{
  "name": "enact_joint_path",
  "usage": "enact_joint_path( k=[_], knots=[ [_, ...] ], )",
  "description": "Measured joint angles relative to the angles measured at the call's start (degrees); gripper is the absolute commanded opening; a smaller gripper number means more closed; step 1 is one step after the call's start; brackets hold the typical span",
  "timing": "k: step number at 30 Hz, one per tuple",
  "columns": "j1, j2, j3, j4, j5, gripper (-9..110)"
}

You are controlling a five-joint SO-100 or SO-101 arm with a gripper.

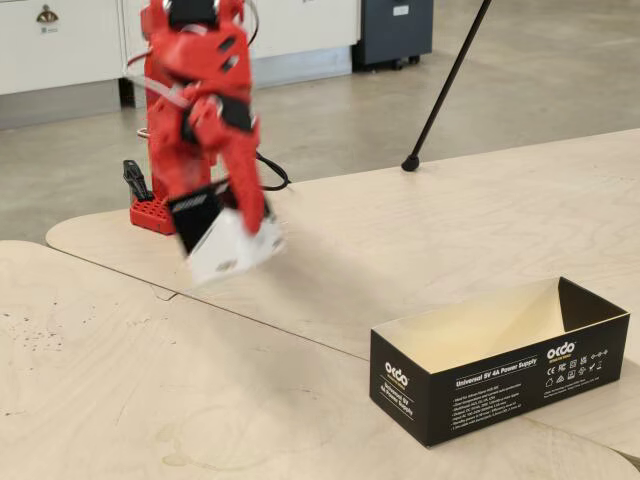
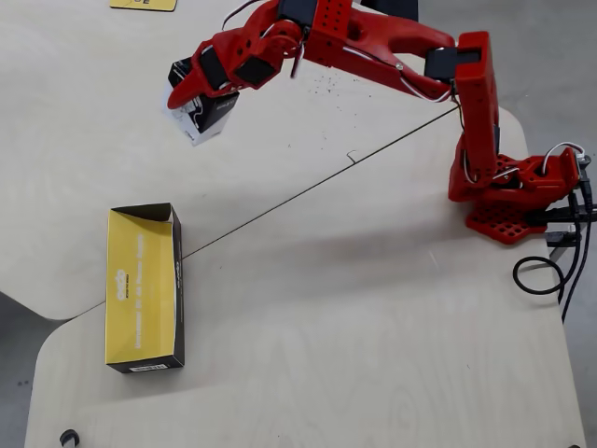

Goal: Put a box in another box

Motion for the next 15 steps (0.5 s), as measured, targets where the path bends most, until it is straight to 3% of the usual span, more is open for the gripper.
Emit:
enact_joint_path(
  k=[15],
  knots=[
    [-22.1,-1.3,-12.2,2.4,12.2,18]
  ],
)
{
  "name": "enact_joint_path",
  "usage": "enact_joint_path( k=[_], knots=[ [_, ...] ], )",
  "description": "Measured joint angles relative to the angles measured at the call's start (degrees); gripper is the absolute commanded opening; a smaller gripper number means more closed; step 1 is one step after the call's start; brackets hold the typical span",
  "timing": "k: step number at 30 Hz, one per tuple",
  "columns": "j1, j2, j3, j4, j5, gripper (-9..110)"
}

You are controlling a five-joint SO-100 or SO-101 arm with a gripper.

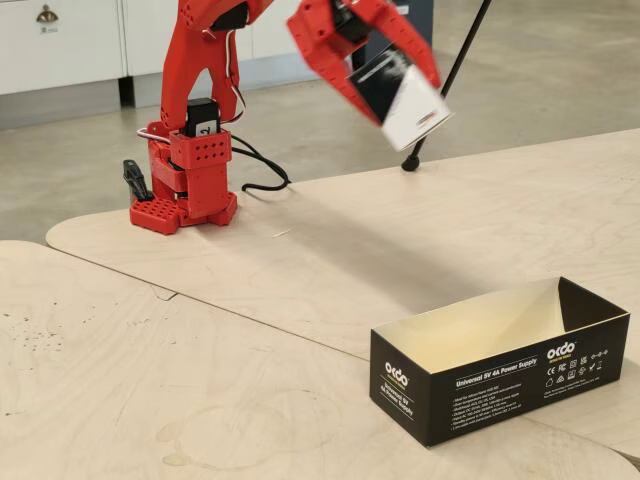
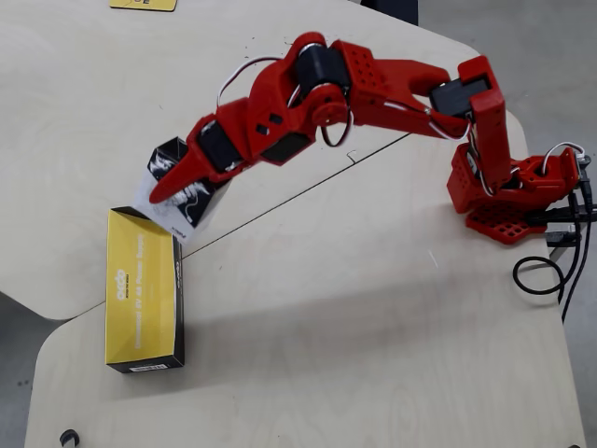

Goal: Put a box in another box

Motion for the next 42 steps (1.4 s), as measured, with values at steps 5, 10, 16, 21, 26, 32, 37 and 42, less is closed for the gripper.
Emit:
enact_joint_path(
  k=[5,10,16,21,26,32,37,42],
  knots=[
    [-3.5,-5.4,-0.3,-4.6,4.7,18],
    [-5.4,-10.9,-0.3,-8.3,10.7,18],
    [-5.2,-16.2,-0.4,-13.3,13.5,18],
    [-3.7,-17.8,1.3,-17.5,13.8,18],
    [-2.4,-19.2,2.7,-20.5,13.8,19],
    [-1.6,-19.5,6.7,-24.3,13.1,21],
    [-1.6,-19.5,8.3,-25.7,12.9,28],
    [-1.6,-19.5,8.5,-25.7,13.4,37]
  ],
)
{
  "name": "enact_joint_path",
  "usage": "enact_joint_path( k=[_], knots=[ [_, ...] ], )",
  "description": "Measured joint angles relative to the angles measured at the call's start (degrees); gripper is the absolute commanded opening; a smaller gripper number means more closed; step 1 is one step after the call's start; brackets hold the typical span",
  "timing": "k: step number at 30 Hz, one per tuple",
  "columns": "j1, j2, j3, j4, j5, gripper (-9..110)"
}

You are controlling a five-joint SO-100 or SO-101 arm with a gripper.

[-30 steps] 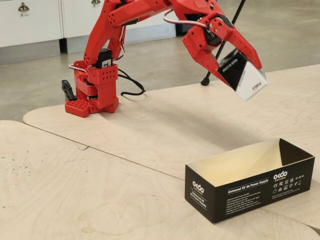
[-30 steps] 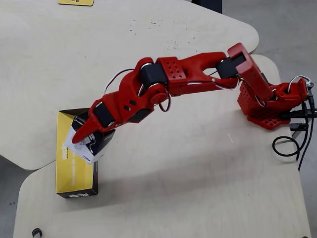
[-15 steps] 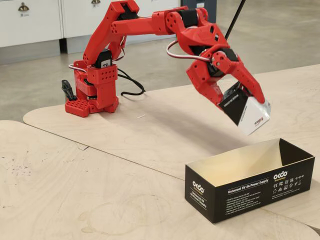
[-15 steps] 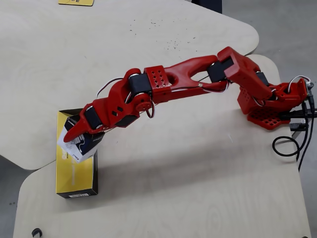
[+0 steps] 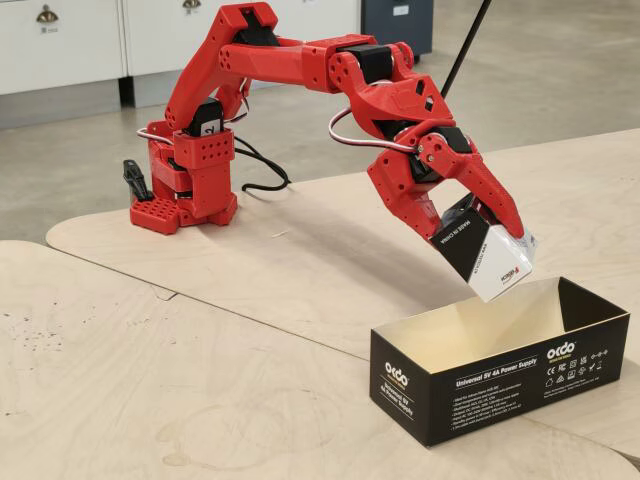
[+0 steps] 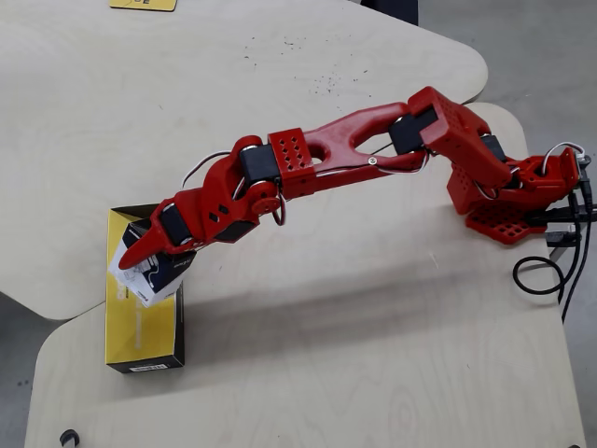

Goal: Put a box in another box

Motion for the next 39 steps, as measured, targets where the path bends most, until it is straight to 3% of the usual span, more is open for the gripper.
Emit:
enact_joint_path(
  k=[14,20,25,30,37,39],
  knots=[
    [0.0,0.6,0.2,2.2,-0.7,48],
    [-1.1,11.5,5.2,13.3,-12.4,45],
    [0.0,27.4,16.2,21.9,-19.7,36],
    [5.2,42.5,29.5,26.9,-25.8,18],
    [11.3,60.5,54.9,25.9,-34.8,-1],
    [12.7,65.8,63.4,23.9,-36.7,-1]
  ],
)
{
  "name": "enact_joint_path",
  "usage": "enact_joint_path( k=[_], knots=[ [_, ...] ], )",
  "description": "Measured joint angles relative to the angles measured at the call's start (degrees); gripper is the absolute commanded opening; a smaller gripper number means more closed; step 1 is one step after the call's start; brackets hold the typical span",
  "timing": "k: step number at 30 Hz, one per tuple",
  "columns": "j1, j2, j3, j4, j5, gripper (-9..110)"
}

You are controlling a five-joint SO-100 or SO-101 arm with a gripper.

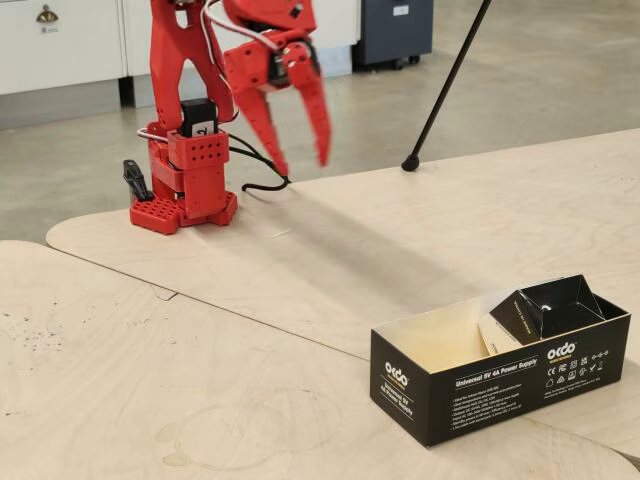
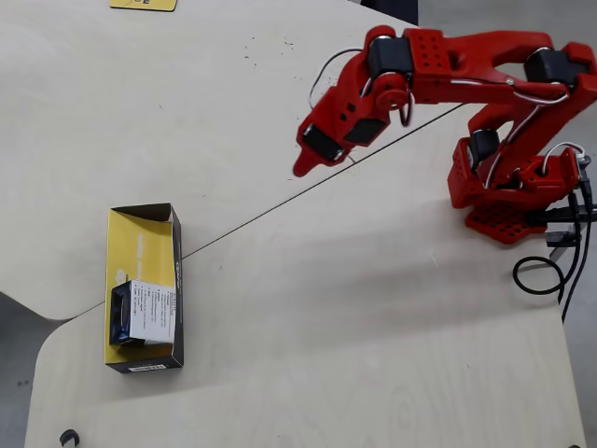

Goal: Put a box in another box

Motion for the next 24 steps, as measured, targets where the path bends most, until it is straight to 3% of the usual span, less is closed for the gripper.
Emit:
enact_joint_path(
  k=[13,24],
  knots=[
    [11.0,32.6,45.6,-10.5,-11.0,-1],
    [13.1,54.7,68.0,-16.2,-16.5,-1]
  ],
)
